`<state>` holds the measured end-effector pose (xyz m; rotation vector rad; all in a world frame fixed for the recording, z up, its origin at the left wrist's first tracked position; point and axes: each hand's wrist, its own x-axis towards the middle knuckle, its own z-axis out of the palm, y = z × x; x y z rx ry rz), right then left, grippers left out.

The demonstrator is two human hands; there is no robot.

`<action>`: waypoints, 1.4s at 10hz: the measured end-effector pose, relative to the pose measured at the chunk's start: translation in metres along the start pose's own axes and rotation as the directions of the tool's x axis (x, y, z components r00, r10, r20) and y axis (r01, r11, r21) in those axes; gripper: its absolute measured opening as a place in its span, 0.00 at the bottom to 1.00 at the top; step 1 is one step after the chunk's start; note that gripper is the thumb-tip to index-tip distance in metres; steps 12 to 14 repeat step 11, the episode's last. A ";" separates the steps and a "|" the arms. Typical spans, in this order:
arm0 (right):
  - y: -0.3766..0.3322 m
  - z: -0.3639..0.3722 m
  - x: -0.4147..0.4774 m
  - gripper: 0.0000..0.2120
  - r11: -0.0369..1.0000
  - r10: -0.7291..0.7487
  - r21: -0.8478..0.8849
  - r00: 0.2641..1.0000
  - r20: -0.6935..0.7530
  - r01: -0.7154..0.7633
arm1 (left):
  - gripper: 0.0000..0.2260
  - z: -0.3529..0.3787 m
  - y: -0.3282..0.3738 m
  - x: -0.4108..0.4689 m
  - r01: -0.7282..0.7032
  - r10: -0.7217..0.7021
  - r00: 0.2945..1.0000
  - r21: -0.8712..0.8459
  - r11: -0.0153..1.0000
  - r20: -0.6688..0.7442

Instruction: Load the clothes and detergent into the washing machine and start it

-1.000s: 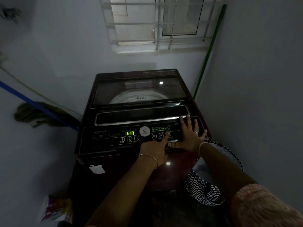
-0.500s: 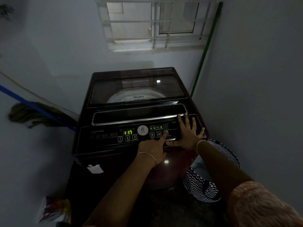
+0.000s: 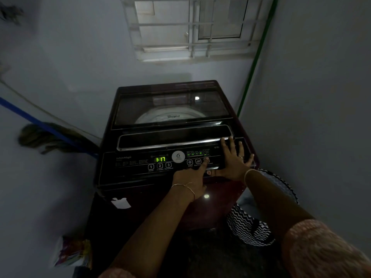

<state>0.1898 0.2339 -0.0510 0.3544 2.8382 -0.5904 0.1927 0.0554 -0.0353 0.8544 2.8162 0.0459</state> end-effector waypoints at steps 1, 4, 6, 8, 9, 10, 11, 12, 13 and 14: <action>0.000 0.001 0.000 0.62 1.000 0.000 0.000 1.000 -0.007 0.000 | 0.37 0.002 -0.002 0.000 0.005 -0.005 1.000 -0.018 1.000 -0.007; -0.002 -0.003 -0.002 0.62 1.000 0.007 -0.017 1.000 0.011 -0.007 | 0.35 0.006 -0.007 -0.001 0.017 -0.020 0.999 -0.108 0.994 -0.033; -0.004 -0.002 -0.007 0.58 1.000 0.002 -0.012 0.999 -0.036 -0.003 | 0.30 0.003 -0.021 -0.009 0.016 -0.056 0.982 -0.214 0.977 -0.180; -0.014 0.005 -0.017 0.46 1.000 -0.020 0.016 0.990 -0.141 0.022 | 0.23 -0.005 -0.048 -0.023 0.071 -0.190 0.926 -0.345 0.936 -0.325; -0.029 0.009 -0.024 0.39 0.997 -0.080 -0.027 0.978 -0.195 0.076 | 0.25 -0.009 -0.064 -0.028 0.153 -0.235 0.906 -0.244 0.957 -0.353; -0.047 0.008 -0.027 0.35 0.990 -0.137 -0.059 0.969 -0.204 0.128 | 0.29 -0.018 -0.076 -0.034 0.197 -0.272 0.888 -0.228 0.953 -0.371; -0.066 0.002 -0.029 0.34 0.982 -0.179 -0.110 0.955 -0.236 0.156 | 0.32 -0.031 -0.081 -0.040 0.220 -0.301 0.875 -0.243 0.945 -0.380; -0.066 0.002 -0.029 0.34 0.982 -0.179 -0.110 0.955 -0.236 0.156 | 0.32 -0.031 -0.081 -0.040 0.220 -0.301 0.875 -0.243 0.945 -0.380; -0.066 0.002 -0.029 0.34 0.982 -0.179 -0.110 0.955 -0.236 0.156 | 0.32 -0.031 -0.081 -0.040 0.220 -0.301 0.875 -0.243 0.945 -0.380; -0.066 0.002 -0.029 0.34 0.982 -0.179 -0.110 0.955 -0.236 0.156 | 0.32 -0.031 -0.081 -0.040 0.220 -0.301 0.875 -0.243 0.945 -0.380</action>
